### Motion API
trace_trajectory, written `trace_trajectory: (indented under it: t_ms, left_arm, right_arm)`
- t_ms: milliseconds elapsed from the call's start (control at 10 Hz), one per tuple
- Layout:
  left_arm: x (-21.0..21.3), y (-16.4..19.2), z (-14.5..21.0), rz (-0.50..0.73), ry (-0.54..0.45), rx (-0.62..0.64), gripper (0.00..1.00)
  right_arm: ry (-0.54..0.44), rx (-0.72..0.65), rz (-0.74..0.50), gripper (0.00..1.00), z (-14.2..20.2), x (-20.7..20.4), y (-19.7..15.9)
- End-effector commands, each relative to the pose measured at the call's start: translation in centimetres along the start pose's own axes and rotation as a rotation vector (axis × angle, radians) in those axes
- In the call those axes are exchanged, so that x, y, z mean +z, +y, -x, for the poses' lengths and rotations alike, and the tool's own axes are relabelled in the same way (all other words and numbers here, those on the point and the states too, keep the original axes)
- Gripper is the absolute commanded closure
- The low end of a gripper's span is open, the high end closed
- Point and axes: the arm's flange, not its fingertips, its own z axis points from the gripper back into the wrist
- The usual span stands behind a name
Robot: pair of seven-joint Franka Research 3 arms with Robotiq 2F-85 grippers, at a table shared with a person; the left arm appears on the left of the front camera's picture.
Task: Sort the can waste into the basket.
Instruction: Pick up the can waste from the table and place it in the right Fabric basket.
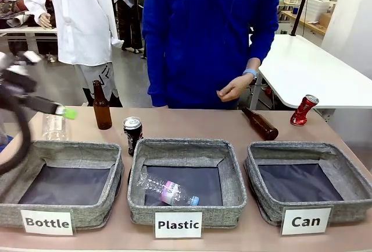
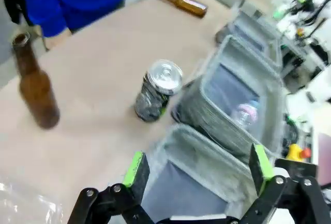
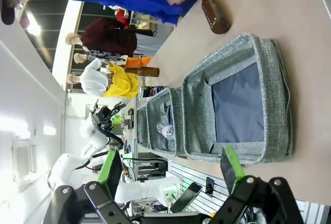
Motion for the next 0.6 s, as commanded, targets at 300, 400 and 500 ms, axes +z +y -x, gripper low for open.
trace_trajectory:
  t_ms: [300, 400, 500]
  left_arm:
    - [-7.3, 2.0, -2.5, -0.140, 0.094, -0.333, 0.00]
    - [-7.4, 0.4, -3.1, -0.124, 0.110, -0.212, 0.00]
    - [-7.4, 0.4, -3.1, -0.124, 0.110, -0.212, 0.00]
  right_arm:
    - [-0.019, 0.026, -0.026, 0.00, -0.3, 0.0, 0.1]
    - [-0.019, 0.026, -0.026, 0.00, -0.3, 0.0, 0.1]
    - [-0.019, 0.026, -0.026, 0.00, -0.3, 0.0, 0.1]
